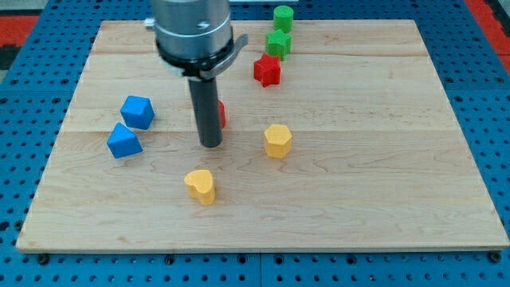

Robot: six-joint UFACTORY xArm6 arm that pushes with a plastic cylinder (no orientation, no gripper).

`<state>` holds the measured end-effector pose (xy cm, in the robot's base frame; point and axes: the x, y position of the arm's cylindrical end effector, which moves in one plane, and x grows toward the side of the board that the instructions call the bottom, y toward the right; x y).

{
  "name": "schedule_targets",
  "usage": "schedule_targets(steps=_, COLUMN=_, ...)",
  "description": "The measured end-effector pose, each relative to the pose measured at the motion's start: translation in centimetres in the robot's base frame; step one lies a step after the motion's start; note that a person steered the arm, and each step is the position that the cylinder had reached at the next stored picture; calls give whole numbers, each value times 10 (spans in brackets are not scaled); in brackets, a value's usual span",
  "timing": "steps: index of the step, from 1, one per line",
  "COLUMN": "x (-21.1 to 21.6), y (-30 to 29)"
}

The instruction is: Move the red circle below the red star

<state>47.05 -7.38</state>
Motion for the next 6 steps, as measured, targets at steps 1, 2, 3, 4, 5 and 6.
schedule_targets(steps=1, x=-3, y=-36)
schedule_targets(steps=2, x=-33, y=-27)
schedule_targets(steps=3, x=-50, y=10)
schedule_targets(steps=4, x=-62, y=44)
schedule_targets(steps=5, x=-72, y=71)
schedule_targets(steps=6, x=-65, y=88)
